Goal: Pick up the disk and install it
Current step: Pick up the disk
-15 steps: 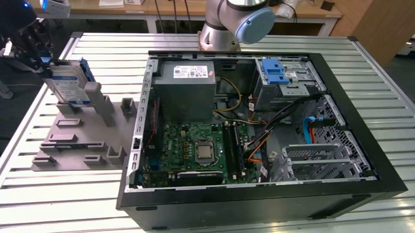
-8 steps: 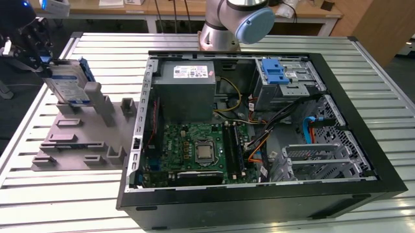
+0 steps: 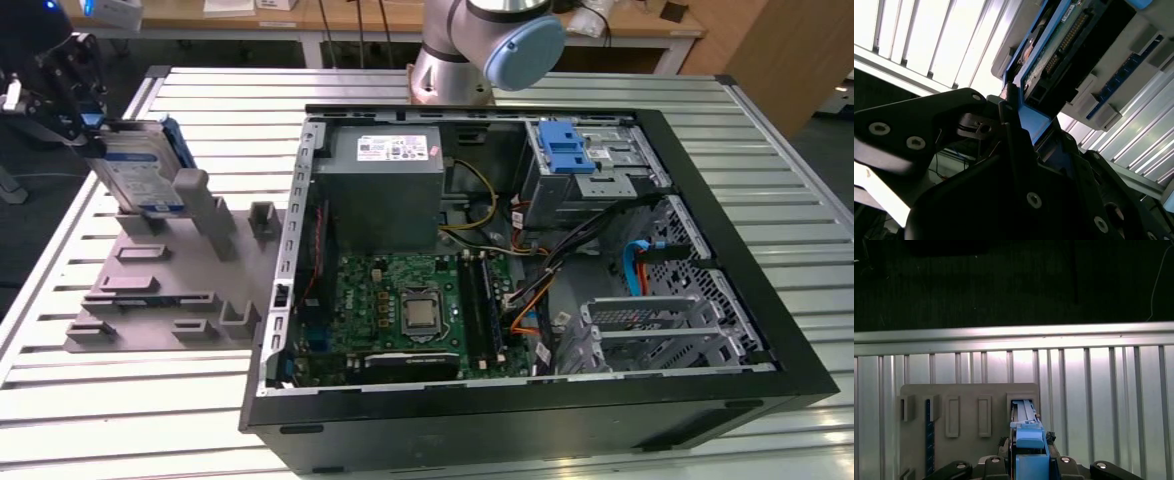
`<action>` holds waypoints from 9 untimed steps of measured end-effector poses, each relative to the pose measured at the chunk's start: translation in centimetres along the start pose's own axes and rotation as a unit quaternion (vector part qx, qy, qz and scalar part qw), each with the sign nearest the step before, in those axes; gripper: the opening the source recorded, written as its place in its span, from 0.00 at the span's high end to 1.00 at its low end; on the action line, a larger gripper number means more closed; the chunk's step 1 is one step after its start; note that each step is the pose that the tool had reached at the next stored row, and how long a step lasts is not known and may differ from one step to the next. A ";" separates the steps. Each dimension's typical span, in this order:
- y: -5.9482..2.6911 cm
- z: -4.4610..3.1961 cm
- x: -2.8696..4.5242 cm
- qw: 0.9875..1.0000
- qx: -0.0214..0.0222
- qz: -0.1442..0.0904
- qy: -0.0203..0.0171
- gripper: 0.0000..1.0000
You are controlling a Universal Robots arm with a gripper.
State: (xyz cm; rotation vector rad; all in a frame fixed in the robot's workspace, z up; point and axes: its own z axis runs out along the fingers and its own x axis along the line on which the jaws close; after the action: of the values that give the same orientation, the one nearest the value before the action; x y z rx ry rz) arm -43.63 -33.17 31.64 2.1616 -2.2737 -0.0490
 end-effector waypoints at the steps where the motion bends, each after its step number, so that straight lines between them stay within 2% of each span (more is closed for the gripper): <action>1: 0.01 -0.17 -0.04 1.000 0.000 0.000 0.000 0.64; 9: 0.02 -0.47 -0.07 1.000 0.000 0.000 0.000 0.64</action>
State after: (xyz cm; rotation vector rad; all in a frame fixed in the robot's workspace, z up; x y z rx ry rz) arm -43.63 -33.11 32.11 2.1615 -2.2736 -0.0492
